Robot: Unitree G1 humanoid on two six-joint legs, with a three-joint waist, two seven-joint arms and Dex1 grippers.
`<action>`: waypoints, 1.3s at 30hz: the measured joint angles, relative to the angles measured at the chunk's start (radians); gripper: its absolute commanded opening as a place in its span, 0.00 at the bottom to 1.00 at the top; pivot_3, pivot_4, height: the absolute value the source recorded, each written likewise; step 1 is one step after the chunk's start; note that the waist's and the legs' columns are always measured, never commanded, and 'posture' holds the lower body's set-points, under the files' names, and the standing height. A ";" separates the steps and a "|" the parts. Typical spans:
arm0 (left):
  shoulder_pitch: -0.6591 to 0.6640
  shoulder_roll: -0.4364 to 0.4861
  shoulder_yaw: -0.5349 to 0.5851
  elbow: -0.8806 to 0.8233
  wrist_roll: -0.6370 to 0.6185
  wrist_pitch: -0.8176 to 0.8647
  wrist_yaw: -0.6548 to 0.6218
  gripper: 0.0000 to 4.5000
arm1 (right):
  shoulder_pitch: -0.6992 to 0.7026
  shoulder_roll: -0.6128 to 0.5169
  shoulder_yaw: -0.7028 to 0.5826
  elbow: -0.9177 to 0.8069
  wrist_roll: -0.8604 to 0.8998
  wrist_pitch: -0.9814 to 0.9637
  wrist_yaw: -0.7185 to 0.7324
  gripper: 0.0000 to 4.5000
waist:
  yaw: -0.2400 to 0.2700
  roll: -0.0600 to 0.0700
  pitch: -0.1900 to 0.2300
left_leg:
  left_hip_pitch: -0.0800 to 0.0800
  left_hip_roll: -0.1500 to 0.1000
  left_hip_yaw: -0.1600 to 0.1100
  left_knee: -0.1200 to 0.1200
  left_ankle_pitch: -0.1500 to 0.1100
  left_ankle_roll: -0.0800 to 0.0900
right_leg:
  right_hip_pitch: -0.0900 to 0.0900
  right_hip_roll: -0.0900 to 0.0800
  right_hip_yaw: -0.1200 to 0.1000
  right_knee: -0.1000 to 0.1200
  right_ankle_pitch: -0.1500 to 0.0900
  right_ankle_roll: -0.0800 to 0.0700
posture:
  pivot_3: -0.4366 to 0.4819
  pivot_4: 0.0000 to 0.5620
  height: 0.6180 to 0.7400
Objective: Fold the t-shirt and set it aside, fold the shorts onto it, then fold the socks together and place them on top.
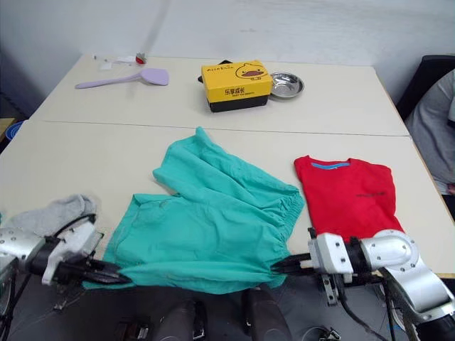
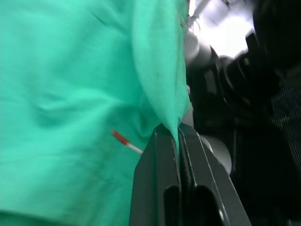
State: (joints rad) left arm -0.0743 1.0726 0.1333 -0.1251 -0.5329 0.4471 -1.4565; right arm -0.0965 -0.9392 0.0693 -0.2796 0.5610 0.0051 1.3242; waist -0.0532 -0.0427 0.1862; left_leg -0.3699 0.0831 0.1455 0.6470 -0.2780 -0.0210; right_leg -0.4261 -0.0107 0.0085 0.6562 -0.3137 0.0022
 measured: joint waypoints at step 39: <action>-1.007 -0.522 -0.143 0.742 0.299 -0.351 0.185 0.00 | -0.291 0.234 -0.100 0.102 -0.127 0.218 -0.358 0.01 | -0.020 -0.003 0.017 | -0.002 0.002 0.019 0.014 0.009 -0.018 | -0.019 0.000 -0.018 0.032 0.008 0.002 | 0.48 0.27 1.00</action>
State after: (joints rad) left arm -1.0813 0.5509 -0.0102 0.6166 -0.2341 0.0957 -1.2711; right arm -0.3871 -0.7049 -0.0306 -0.1772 0.4336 0.2236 0.9666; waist -0.0730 -0.0457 0.2028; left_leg -0.3723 0.0846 0.1648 0.6613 -0.2688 -0.0394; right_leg -0.4449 -0.0105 -0.0095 0.6887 -0.3062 0.0044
